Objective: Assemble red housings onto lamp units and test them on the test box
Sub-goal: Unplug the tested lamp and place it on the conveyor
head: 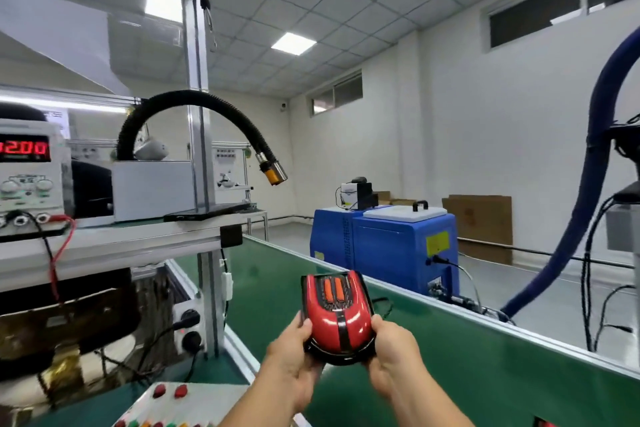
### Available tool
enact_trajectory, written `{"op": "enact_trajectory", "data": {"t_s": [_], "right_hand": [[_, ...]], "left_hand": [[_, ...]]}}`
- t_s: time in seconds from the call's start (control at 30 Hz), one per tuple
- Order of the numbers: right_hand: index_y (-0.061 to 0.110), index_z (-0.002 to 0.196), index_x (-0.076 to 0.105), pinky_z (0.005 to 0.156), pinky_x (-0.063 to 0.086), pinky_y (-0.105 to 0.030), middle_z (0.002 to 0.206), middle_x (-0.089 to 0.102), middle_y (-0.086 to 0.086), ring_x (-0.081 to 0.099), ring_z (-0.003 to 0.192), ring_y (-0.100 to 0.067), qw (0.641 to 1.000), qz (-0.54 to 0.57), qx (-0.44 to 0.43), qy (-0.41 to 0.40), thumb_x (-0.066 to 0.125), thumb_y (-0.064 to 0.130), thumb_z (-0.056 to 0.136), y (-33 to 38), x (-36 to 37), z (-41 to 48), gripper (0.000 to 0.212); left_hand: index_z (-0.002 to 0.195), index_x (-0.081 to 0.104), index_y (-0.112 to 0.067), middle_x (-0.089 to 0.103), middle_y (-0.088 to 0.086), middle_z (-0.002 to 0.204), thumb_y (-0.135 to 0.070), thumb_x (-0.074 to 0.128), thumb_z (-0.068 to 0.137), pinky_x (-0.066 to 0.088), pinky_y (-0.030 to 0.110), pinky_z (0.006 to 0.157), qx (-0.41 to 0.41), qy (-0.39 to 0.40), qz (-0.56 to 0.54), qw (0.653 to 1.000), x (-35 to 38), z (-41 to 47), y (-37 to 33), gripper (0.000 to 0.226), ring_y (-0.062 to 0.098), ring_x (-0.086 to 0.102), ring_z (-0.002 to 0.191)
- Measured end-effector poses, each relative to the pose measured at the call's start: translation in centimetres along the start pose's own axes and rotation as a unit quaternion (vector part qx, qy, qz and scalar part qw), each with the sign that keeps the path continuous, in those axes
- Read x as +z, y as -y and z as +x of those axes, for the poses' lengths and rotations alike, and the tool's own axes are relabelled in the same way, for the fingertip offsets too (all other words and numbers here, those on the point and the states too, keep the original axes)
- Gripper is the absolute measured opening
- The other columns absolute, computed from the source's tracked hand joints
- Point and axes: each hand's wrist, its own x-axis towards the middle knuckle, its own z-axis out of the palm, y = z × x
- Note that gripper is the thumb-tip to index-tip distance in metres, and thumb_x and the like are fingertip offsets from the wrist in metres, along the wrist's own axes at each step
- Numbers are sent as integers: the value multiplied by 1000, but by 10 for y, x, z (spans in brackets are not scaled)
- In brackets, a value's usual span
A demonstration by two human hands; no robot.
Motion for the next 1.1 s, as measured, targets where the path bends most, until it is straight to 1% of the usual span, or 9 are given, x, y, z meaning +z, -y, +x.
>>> {"op": "enact_trajectory", "data": {"t_s": [0.1,0.2,0.33,0.4,0.5,0.6,0.67,0.83,1.1], "right_hand": [[0,67,58,56,52,-31,52,63,-11,61,49,-23,998,57,35,18,42,-2,98,-3,5,18,35],[-4,79,62,75,52,-43,80,64,-18,59,73,-33,992,73,97,26,42,0,97,-8,9,42,27],[-5,77,61,44,53,-29,74,62,-15,59,58,-28,985,37,170,19,40,-1,92,-13,20,67,26],[-4,80,63,39,51,-27,72,62,-15,58,58,-27,981,28,193,-5,39,-4,89,-10,26,77,26],[1,86,69,33,46,-22,71,65,-13,59,55,-22,987,20,158,-27,40,-5,89,-6,31,84,29],[-2,94,68,46,44,-22,75,63,-13,57,60,-21,996,-23,80,-42,48,-2,88,-12,29,83,21],[-4,90,64,60,39,-26,77,57,-12,48,68,-20,996,-68,8,-49,49,5,92,-17,23,77,18],[7,77,62,55,46,-20,72,66,-4,55,63,-12,992,-57,-107,-35,42,6,100,-14,3,48,31],[6,81,61,65,42,-25,76,60,-7,51,67,-13,977,-27,-151,-151,49,18,99,12,-54,-54,25]], "left_hand": [[142,48,-11,59,16,134,-2,46,101,43,45,106,115,-79,36,990,8,6,12,42,29,60,116],[143,48,-13,59,11,135,-9,58,96,42,27,94,201,-179,169,948,14,5,23,48,21,60,111],[142,51,-15,59,11,137,-22,62,95,43,30,94,169,-240,255,921,13,14,12,49,29,59,119],[136,54,-6,59,17,134,-15,56,98,48,40,95,84,-216,190,954,6,34,-5,39,32,59,113],[125,54,2,61,26,119,2,41,100,52,41,69,-61,-151,48,986,-3,46,-22,28,37,59,97],[100,58,-2,68,20,67,2,34,101,49,26,34,-85,-116,12,990,-7,39,-17,24,33,61,63],[95,60,-10,70,13,63,-3,31,103,51,23,40,-70,-82,-19,994,-6,35,-10,31,26,65,58],[113,64,-24,68,8,106,-9,28,105,43,30,73,-51,23,-49,997,4,19,-5,40,21,60,86],[105,68,-18,76,0,75,-12,35,104,43,27,66,-67,108,23,992,47,-56,18,34,9,67,55]]}}
